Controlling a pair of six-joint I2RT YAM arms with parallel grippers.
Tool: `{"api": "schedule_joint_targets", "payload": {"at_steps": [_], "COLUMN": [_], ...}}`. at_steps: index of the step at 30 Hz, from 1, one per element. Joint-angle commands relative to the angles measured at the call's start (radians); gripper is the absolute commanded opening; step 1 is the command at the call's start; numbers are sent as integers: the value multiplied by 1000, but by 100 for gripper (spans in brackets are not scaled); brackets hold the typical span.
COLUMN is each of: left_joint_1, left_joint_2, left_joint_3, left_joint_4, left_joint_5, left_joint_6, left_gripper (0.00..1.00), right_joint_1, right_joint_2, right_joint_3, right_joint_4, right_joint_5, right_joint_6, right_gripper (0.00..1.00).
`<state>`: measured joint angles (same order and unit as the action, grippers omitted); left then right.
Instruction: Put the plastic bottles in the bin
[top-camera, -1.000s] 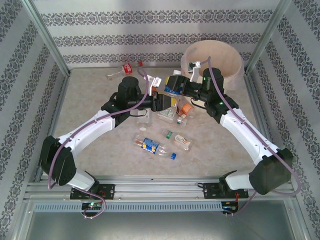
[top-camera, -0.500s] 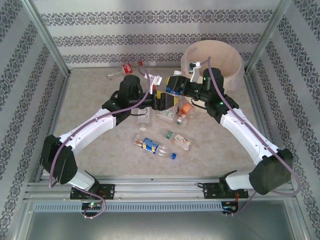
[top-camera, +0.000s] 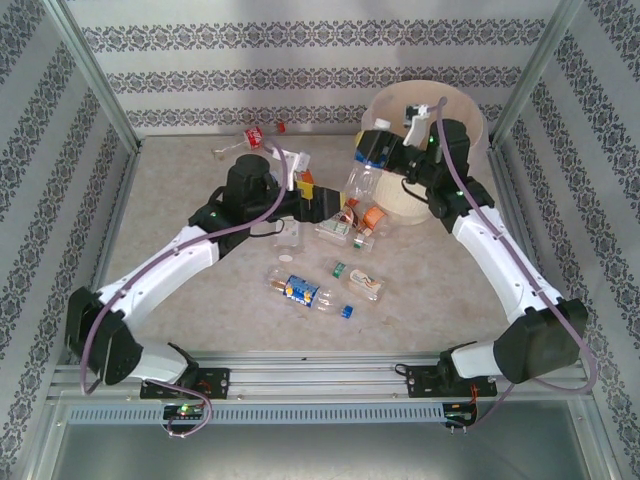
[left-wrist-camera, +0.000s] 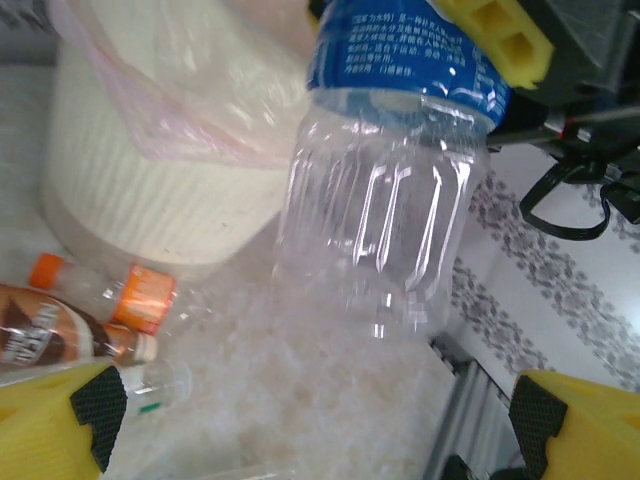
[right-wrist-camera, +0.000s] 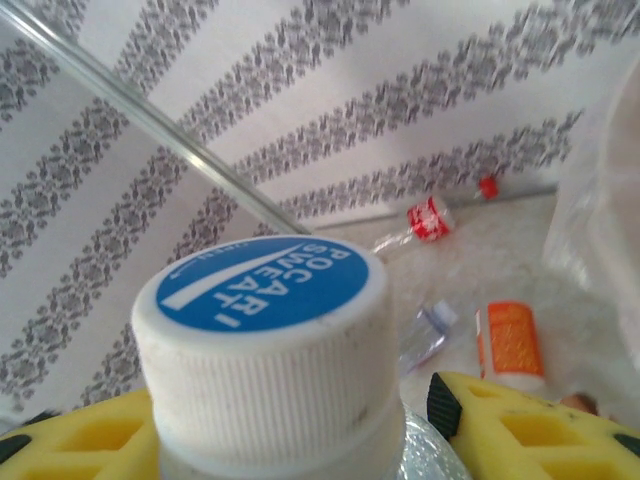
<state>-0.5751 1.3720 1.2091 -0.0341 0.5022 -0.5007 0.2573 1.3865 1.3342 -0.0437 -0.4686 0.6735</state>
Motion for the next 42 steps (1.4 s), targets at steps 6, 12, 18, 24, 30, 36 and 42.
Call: {"api": "schedule_joint_targets", "payload": {"at_steps": [6, 12, 18, 24, 30, 36, 42], "left_joint_1": [-5, -4, -2, 28, 79, 111, 187], "left_joint_2": [-140, -212, -233, -202, -197, -195, -196], "left_joint_3": [-32, -88, -102, -57, -61, -77, -100], "left_joint_4": [-165, -213, -254, -437, -485, -496, -528], "left_joint_5": [-456, -622, -711, -919, -921, -910, -866], "left_joint_6": [31, 19, 3, -115, -157, -166, -212], "left_gripper": [100, 100, 100, 100, 100, 100, 100], "right_joint_1": [-94, -173, -220, -242, -245, -239, -217], "right_joint_2": [99, 183, 244, 307, 352, 424, 514], "right_joint_3": [225, 371, 479, 553, 587, 638, 707], "right_joint_4": [-22, -95, -239, -351, -404, -468, -527], "right_joint_5": [39, 66, 231, 399, 519, 699, 874], "right_joint_6": [-106, -158, -329, -511, -611, -655, -729], "right_gripper": [44, 44, 44, 44, 44, 44, 46]}}
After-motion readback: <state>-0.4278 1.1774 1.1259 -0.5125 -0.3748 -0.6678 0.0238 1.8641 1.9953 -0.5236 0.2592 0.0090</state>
